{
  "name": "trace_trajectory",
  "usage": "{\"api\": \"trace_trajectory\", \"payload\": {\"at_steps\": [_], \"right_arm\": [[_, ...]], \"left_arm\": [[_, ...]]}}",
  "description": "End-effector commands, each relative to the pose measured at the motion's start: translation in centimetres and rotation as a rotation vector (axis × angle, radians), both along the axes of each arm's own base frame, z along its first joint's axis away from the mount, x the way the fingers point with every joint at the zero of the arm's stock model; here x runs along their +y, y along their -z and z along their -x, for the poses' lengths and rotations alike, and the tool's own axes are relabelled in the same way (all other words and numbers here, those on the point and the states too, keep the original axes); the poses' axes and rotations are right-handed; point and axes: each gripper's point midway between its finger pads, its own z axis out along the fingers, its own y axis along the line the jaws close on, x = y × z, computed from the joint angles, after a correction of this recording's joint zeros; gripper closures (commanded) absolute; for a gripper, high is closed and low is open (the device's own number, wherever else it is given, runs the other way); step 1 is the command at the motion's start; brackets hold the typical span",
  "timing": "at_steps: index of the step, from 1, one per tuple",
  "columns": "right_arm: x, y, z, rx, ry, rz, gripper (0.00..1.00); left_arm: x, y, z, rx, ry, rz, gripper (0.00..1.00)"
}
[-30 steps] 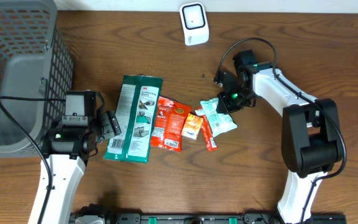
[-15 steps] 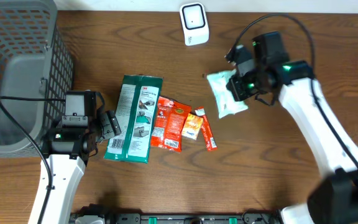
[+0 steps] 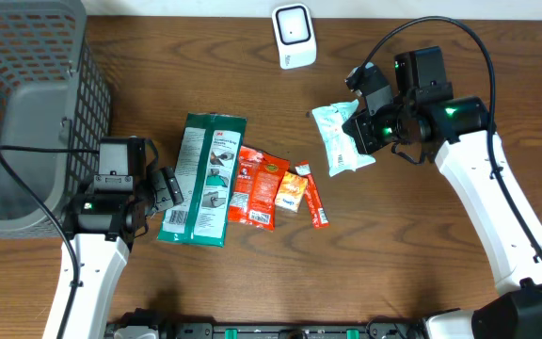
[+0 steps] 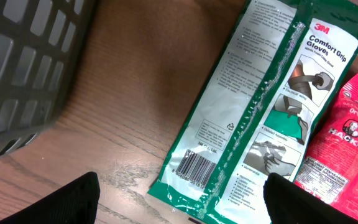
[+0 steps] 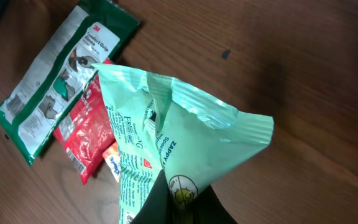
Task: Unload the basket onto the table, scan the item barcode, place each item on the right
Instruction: 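Lift the mint-green wipes pack with the right gripper toward the scanner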
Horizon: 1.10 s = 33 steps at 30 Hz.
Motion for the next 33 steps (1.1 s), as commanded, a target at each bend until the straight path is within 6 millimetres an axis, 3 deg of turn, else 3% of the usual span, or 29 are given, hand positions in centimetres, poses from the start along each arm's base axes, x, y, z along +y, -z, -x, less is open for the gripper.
{"api": "trace_trajectory", "payload": {"at_steps": [1, 11, 19, 33], "right_arm": [[0.8, -0.9, 0.4, -0.006, -0.015, -0.033, 0.99], [0.7, -0.7, 0.7, 0.01, -0.016, -0.031, 0.99], [1.8, -0.9, 1.5, 0.041, -0.056, -0.098, 0.99], [2.1, 0.4, 1.7, 0.092, -0.031, -0.078, 0.99]], "left_arm": [[0.0, -0.4, -0.4, -0.012, 0.001, 0.005, 0.15], [0.0, -0.4, -0.4, -0.012, 0.001, 0.004, 0.15], [0.0, -0.4, -0.4, -0.012, 0.001, 0.005, 0.15], [0.0, -0.4, -0.4, -0.013, 0.001, 0.004, 0.15]]}}
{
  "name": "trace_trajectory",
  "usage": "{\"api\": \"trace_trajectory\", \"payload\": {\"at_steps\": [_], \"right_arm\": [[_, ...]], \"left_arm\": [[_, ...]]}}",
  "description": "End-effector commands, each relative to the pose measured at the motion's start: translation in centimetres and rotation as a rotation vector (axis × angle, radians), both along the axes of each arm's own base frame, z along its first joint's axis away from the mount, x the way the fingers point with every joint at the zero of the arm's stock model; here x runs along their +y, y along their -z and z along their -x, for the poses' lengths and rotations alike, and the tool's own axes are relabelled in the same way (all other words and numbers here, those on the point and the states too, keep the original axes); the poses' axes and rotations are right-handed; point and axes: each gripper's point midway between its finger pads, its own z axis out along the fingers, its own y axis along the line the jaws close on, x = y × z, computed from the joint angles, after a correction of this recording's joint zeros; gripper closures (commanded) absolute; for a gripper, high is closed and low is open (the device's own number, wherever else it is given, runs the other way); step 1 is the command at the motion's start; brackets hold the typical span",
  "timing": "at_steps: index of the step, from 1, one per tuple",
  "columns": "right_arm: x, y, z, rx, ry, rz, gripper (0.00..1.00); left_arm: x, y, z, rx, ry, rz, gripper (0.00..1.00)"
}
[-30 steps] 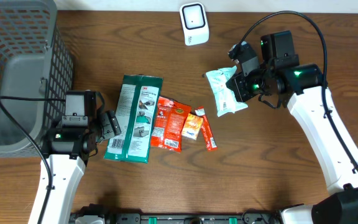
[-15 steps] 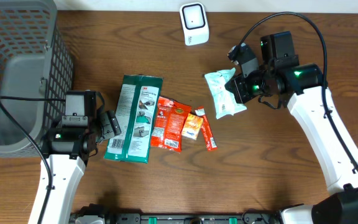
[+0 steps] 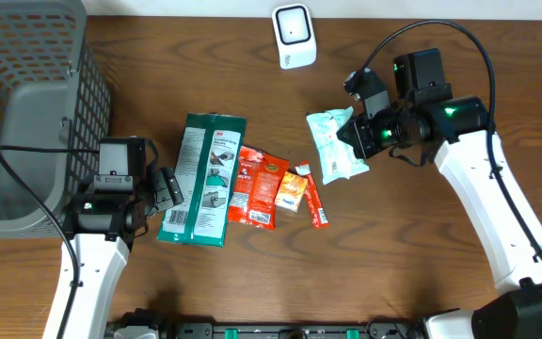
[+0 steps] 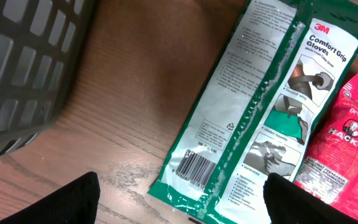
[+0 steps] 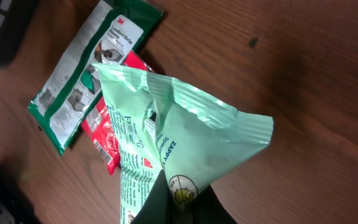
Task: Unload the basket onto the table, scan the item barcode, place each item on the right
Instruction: 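Lift the mint-green wipes pack with the right gripper toward the scanner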
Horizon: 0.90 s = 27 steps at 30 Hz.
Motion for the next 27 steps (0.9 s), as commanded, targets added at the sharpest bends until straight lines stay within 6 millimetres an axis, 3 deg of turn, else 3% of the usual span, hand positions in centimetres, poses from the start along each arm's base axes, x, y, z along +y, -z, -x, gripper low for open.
{"api": "trace_trajectory", "payload": {"at_steps": [1, 6, 20, 24, 27], "right_arm": [[1.1, 0.4, 0.3, 0.018, -0.017, -0.011, 0.99], [1.7, 0.4, 0.6, 0.024, -0.019, -0.009, 0.99], [0.7, 0.9, 0.0, 0.042, 0.099, 0.056, 0.99], [0.8, -0.5, -0.6, -0.004, 0.103, 0.084, 0.99], [0.8, -2.6, -0.9, -0.046, 0.112, 0.11, 0.99]], "left_arm": [[0.0, -0.4, -0.4, -0.013, 0.001, 0.005, 0.15], [0.0, -0.4, -0.4, -0.013, 0.001, 0.005, 0.15], [-0.1, -0.7, -0.8, -0.035, 0.001, 0.006, 0.15], [0.0, -0.7, -0.8, -0.034, 0.001, 0.006, 0.15], [0.0, -0.7, -0.8, -0.035, 0.001, 0.006, 0.15]]}}
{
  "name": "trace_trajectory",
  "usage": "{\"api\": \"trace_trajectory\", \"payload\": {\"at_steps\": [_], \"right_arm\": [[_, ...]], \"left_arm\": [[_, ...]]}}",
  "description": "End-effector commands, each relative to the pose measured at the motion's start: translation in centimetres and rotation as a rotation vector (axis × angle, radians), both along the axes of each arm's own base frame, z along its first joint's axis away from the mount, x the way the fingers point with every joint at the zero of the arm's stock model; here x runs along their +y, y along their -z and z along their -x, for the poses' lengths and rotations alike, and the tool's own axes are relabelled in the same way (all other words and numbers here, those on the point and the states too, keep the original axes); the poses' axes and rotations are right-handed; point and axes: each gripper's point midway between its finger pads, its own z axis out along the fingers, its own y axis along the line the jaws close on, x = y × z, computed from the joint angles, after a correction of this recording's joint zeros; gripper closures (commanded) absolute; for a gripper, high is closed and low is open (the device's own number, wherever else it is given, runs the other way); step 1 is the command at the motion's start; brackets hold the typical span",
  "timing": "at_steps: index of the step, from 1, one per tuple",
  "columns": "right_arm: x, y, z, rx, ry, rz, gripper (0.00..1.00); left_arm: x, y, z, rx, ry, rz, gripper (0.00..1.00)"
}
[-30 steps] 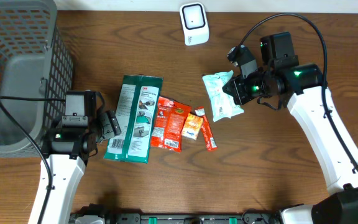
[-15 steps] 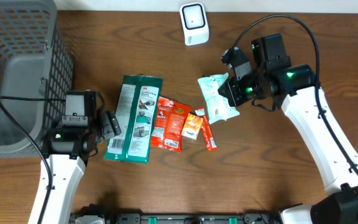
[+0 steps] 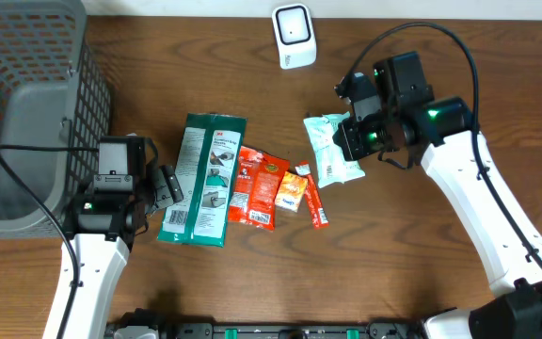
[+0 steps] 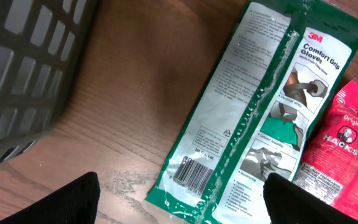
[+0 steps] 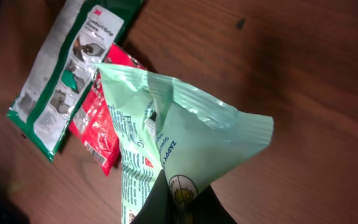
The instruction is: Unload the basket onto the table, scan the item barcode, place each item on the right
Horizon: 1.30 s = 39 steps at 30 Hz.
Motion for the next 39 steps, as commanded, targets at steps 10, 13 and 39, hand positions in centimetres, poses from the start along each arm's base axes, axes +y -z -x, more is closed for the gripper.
{"api": "trace_trajectory", "payload": {"at_steps": [10, 13, 39], "right_arm": [[-1.8, -12.0, -2.5, -0.261, 0.144, 0.108, 0.99], [-2.1, -14.7, -2.4, -0.303, 0.157, 0.104, 0.99], [5.0, -11.5, -13.9, -0.674, 0.145, 0.622, 0.99]], "left_arm": [[0.0, -0.4, -0.3, -0.011, 0.001, 0.005, 0.15], [0.0, -0.4, -0.3, -0.011, 0.001, 0.005, 0.15], [0.0, -0.4, -0.3, -0.011, 0.001, 0.005, 0.15]]}}
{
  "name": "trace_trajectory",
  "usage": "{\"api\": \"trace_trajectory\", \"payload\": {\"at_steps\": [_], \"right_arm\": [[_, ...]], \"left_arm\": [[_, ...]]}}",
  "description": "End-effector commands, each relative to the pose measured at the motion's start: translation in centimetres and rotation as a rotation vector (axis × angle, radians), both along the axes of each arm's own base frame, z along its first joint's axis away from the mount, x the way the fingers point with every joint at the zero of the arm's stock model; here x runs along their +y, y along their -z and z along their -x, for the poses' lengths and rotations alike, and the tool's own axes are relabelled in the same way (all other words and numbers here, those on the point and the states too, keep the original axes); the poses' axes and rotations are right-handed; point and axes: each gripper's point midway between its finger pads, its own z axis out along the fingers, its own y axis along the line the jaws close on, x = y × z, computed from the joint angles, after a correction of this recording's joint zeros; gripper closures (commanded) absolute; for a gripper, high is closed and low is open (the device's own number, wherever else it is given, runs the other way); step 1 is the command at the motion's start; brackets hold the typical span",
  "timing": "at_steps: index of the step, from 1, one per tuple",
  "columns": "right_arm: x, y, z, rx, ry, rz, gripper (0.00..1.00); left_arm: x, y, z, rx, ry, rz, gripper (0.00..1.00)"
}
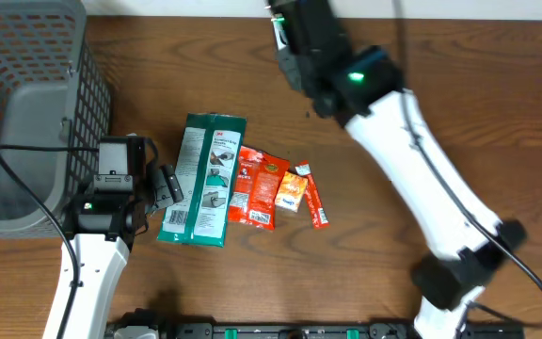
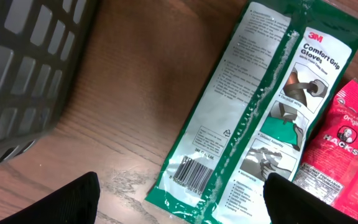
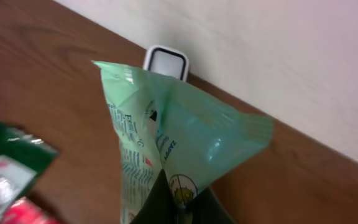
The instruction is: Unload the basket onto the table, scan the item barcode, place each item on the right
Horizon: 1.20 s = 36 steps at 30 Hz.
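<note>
My right gripper [image 3: 179,208] is shut on the bottom corner of a pale green snack packet [image 3: 185,137] and holds it upright. The white barcode scanner [image 3: 165,63], with its dark window, stands at the table's back edge just behind the packet's top. In the overhead view my raised right arm [image 1: 384,122] covers the scanner and the packet. My left gripper [image 2: 179,202] hangs open and empty over the barcode end of a green 3M gloves pack [image 2: 260,118].
A grey mesh basket [image 1: 26,104] fills the left side. The gloves pack [image 1: 203,179], a red Hacks bag [image 1: 255,184], a small orange packet [image 1: 291,191] and a red stick packet [image 1: 316,207] lie mid-table. A white wall [image 3: 278,56] rises behind the scanner.
My right arm has risen and swung toward the back of the table. The green packet, earlier over the table right of the pile, now faces the scanner. The left arm has not moved.
My right gripper held the green packet at the right of the table throughout. It stood a little further left at each earlier moment, nearing the pile. Now it is up at the scanner by the back edge. My left gripper stayed open over the gloves pack.
</note>
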Motion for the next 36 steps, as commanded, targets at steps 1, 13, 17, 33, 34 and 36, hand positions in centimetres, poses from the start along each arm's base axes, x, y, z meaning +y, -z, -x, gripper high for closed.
{"api": "trace_trajectory", "payload": {"at_steps": [1, 13, 17, 33, 34, 36], "right_arm": [[-1.0, 0.5, -2.8, -0.095, 0.059, 0.201, 0.99], [3.2, 6.4, -10.6, -0.246, -0.053, 0.465, 0.99], [4.1, 7.0, -12.8, -0.338, -0.069, 0.56, 0.99], [4.0, 11.2, -18.0, -0.587, -0.007, 0.654, 0.99], [4.0, 12.0, -18.3, -0.582, -0.023, 0.654, 0.99], [4.2, 13.4, -18.6, -0.573, -0.048, 0.649, 0.99]], "left_arm": [[0.0, -0.4, -0.3, -0.011, 0.001, 0.004, 0.15], [0.0, -0.4, -0.3, -0.011, 0.001, 0.004, 0.15], [0.0, -0.4, -0.3, -0.011, 0.001, 0.004, 0.15], [0.0, -0.4, -0.3, -0.011, 0.001, 0.004, 0.15], [0.0, -0.4, -0.3, -0.011, 0.001, 0.005, 0.15], [0.0, -0.4, -0.3, -0.011, 0.001, 0.005, 0.15]]}}
